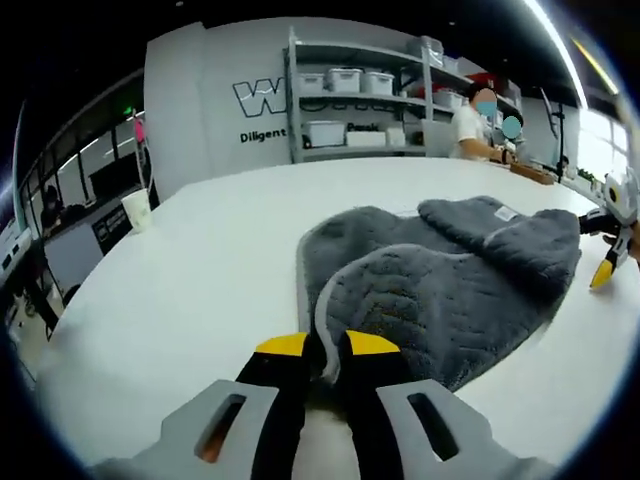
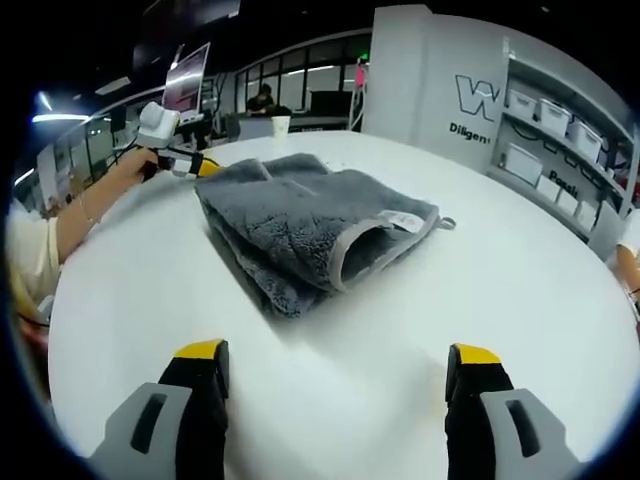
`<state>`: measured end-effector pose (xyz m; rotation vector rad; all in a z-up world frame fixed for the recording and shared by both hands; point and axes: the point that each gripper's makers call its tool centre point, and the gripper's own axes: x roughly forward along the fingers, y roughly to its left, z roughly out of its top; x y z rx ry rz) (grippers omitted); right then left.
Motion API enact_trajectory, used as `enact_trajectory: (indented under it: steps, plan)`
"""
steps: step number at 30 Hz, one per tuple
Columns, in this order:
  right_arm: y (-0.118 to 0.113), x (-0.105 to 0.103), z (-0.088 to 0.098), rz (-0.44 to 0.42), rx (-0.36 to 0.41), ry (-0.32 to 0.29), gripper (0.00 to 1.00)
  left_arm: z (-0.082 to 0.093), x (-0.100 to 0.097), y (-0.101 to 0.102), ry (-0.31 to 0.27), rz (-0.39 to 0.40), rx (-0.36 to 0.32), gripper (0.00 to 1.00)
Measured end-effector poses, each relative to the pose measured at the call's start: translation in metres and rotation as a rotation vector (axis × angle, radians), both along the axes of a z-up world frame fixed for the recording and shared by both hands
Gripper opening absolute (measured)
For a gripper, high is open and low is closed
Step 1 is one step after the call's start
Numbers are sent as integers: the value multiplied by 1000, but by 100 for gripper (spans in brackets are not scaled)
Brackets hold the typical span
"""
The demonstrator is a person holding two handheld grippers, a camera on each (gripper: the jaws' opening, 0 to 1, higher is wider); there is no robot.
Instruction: Open the folded towel by lifting each exposed corner and separating the folded layers until the towel lies flat within the target outline without major curled edges
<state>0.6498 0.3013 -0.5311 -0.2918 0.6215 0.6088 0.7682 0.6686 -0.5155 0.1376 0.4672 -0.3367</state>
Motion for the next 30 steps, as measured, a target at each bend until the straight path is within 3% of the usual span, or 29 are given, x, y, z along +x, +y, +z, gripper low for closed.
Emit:
enact_trajectory:
  steps: [7, 15, 22, 24, 27, 30]
  plan:
    - [-1, -1, -1, 0, -4, 3, 89, 2, -5, 8, -28, 47, -33, 11]
    - [0, -1, 0, 2, -5, 2, 89, -5, -12, 11, -27, 73, 28, 11]
    - [2, 0, 3, 5, 13, -7, 89, -3, -12, 15, -53, 104, 14, 13]
    - [5, -1, 5, 20, 32, -9, 88, -1, -13, 13, -50, 92, 6, 16]
    - [16, -5, 11, 60, 86, -11, 86, 6, -14, 7, -53, 64, -44, 28]
    - [27, -8, 19, 92, 142, -21, 86, 30, -16, -5, -132, 7, -55, 40]
